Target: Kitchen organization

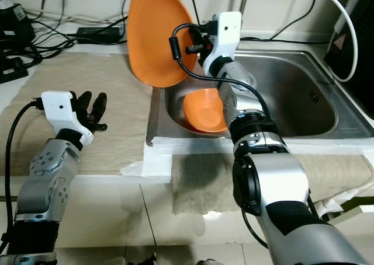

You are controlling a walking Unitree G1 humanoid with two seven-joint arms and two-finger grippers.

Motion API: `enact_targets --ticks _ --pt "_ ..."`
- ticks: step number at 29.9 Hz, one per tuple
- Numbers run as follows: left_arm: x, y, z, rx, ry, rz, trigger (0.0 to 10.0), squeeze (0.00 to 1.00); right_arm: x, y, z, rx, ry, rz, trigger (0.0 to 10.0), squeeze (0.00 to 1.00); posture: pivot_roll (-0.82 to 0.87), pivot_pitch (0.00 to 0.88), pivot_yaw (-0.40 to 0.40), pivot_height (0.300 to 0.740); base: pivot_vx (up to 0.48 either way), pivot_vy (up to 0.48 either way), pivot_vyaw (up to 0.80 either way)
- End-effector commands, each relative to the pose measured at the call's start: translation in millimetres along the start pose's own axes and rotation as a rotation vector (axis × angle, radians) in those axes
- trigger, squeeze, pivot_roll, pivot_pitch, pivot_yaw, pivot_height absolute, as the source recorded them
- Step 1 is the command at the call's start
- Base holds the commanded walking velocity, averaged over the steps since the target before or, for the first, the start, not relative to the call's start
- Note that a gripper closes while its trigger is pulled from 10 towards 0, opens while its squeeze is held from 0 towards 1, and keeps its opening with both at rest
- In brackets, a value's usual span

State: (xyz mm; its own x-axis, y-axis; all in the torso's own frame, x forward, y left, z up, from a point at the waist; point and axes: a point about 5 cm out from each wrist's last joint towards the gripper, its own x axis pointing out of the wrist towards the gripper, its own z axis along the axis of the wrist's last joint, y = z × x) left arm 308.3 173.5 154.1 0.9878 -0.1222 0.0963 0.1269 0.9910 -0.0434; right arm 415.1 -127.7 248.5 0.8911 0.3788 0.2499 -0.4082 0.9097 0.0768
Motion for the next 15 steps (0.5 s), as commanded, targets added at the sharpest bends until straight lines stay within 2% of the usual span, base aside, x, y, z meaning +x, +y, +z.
enact_targets --ticks 1,3,6,7,11,15 --pt "1.4 -0.2 -2 0.008 0.013 0.001 10.0 0.0 2.0 -13.4 26 -0.029 -0.083 -0.045 0.0 0.0 0.07 0.0 -0.003 0.74 0.0 0.0 0.0" --pt "1.7 -0.2 -2 0.008 0.013 -0.001 10.0 0.0 -0.4 -19.0 27 -0.038 -0.081 -0.064 0.0 0.0 0.07 0.0 -0.002 0.74 0.0 0.0 0.0" --pt "2.4 0.1 -2 0.01 0.014 -0.004 10.0 0.0 -10.3 -36.4 23 -0.055 -0.064 -0.124 0.0 0.0 0.06 0.0 0.003 0.74 0.0 0.0 0.0" --pt "2.4 0.1 -2 0.01 0.014 -0.004 10.0 0.0 -10.3 -36.4 23 -0.055 -0.064 -0.124 0.0 0.0 0.06 0.0 0.003 0.74 0.0 0.0 0.0" --pt "3.4 0.1 -3 0.013 0.018 -0.01 10.0 0.0 -24.5 -56.3 15 -0.065 -0.036 -0.202 0.0 0.0 0.05 0.0 0.011 0.74 0.0 0.0 0.0" --pt "4.0 -0.2 -3 0.017 0.02 -0.015 10.0 0.0 -31.5 -63.9 9 -0.065 -0.014 -0.234 0.0 0.0 0.05 0.0 0.016 0.74 0.0 0.0 0.0"
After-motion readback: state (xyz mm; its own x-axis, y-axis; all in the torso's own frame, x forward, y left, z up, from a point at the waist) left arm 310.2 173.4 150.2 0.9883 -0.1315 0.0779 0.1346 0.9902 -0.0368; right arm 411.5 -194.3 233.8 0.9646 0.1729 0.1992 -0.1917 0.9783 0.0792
